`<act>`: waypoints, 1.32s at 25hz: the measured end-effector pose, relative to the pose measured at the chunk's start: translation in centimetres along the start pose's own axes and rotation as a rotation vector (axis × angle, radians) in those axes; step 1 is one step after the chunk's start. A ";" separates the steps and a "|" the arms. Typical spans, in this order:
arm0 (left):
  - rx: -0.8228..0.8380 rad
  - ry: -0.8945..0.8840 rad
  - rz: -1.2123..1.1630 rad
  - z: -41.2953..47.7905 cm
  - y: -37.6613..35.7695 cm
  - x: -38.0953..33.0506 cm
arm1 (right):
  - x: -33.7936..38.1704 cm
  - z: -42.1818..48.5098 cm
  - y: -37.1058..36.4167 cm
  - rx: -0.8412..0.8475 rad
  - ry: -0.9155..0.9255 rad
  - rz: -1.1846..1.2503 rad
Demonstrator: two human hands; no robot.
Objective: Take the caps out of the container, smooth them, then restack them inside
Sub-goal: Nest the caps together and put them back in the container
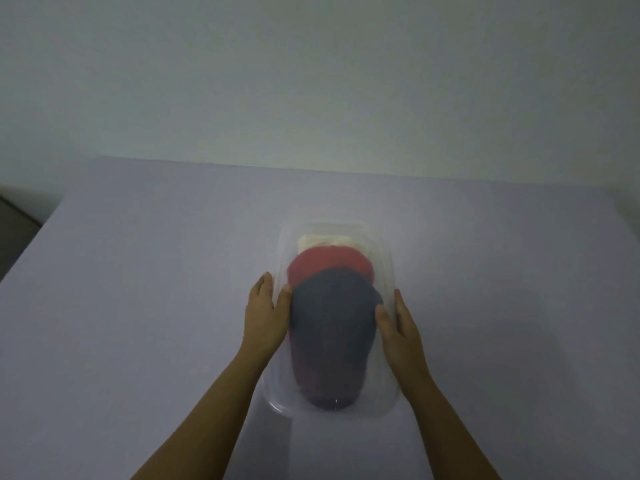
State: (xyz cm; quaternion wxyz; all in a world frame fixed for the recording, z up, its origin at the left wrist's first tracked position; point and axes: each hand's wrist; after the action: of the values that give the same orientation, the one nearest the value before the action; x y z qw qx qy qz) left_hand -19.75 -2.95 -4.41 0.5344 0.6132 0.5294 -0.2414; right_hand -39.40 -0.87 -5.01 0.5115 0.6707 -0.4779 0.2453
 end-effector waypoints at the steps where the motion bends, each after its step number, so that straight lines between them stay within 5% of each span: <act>1: 0.025 -0.017 -0.005 0.1 0.0 0.1 | -0.2 0.2 -0.1 -0.005 -0.006 0.017; 16: 0.067 -0.112 0.131 0.7 -0.8 1.2 | -1.8 0.9 0.5 -0.029 0.019 0.081; 23: -0.008 -0.171 0.287 0.6 -1.7 1.0 | -1.6 1.1 -0.4 -0.110 0.140 -0.140; 33: -0.024 -0.248 0.305 0.9 -0.9 1.1 | -0.8 0.8 -0.5 -0.172 0.080 -0.419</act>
State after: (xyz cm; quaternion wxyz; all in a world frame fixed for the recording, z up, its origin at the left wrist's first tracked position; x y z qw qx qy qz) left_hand -19.95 -3.46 -6.00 0.6332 0.6454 0.3632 -0.2250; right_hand -39.41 -1.28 -6.16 0.6248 0.6991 -0.3269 0.1186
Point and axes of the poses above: each hand's wrist, its own z-axis towards the middle knuckle, its own y-axis out of the back of the hand, x = y × z, and after that the axes turned 9 degrees about -z, right-handed
